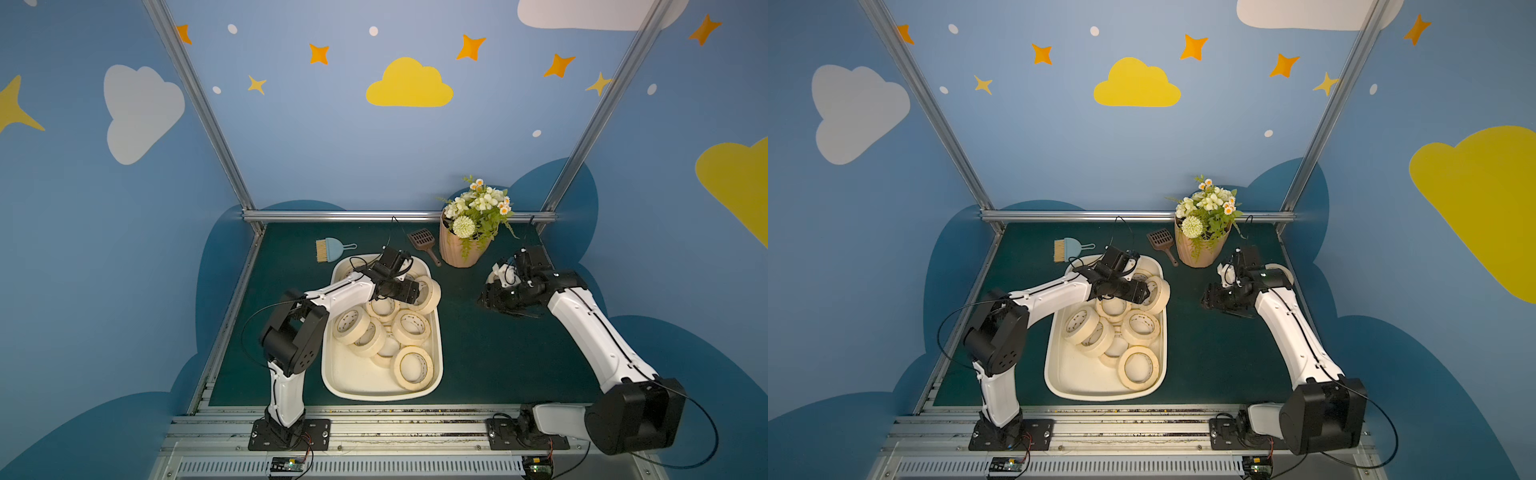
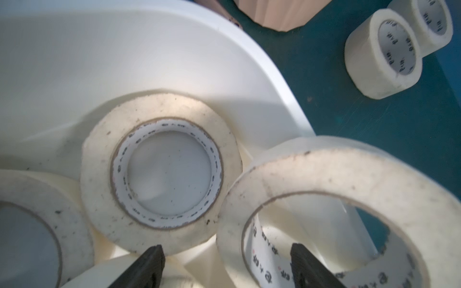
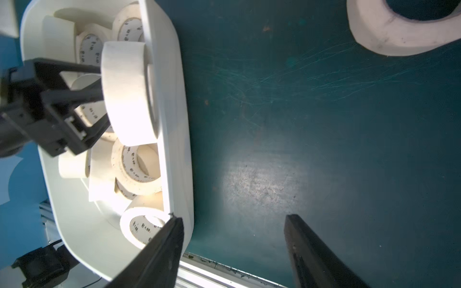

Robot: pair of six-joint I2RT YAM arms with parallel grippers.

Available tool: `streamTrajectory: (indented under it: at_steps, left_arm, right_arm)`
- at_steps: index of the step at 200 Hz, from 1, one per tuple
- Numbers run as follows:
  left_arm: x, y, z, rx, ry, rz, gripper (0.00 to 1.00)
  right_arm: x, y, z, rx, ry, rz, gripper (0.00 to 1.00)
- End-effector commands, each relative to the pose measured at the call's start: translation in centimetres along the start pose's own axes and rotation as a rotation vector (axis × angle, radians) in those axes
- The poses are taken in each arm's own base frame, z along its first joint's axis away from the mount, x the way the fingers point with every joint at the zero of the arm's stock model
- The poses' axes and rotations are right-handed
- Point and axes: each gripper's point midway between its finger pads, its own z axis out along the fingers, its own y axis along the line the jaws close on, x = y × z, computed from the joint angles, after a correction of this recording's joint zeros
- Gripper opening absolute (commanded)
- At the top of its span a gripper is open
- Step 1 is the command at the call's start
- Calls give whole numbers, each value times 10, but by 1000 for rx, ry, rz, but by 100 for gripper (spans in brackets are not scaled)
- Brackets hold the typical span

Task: Take out the art tape in the storage box
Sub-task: Pick up the art tape from the storage box.

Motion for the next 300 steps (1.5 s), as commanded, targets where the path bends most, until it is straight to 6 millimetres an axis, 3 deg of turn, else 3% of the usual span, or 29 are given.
streamTrajectory:
  at_steps: [1,19,47,69,88,123,165,206,233,254,269,285,300]
  left_arm:
    - [-9,-10,13,68,-15,-17,81]
    - [-5,-13,23,80,8,-15,71]
    - [-2,-11,22,63,15,-7,35]
    - [-6,-10,6,37,-2,20,20]
    - [-10,-10,-15,0,-21,50,13]
    - [0,-8,-51,-142,33,151,8]
    - [22,-21,-75,-200,111,228,8]
    - [19,-34,-96,-203,90,257,10]
    - [16,-42,-107,-176,66,257,10]
    - [17,-53,-116,-135,46,256,10]
    - [20,-63,-120,-77,28,237,11]
    - [25,-67,-124,-39,12,217,15]
    - [28,-72,-132,-8,-14,214,31]
  right_arm:
    - [23,10,-4,-42,38,-4,69]
    - [28,12,-6,-48,36,-6,68]
    - [29,17,-10,-35,33,-22,66]
    - [29,26,-11,-4,42,-58,66]
    - [26,46,-13,-8,33,-104,65]
    - [13,75,-4,5,29,-162,64]
    - [0,112,24,7,57,-233,64]
    - [-3,137,50,0,105,-265,59]
    - [-1,141,66,2,134,-255,53]
    - [-3,145,73,-15,132,-250,39]
    - [-3,147,75,-26,138,-250,1]
    - [-4,145,74,-14,132,-246,0]
    - [-5,141,69,-5,122,-241,0]
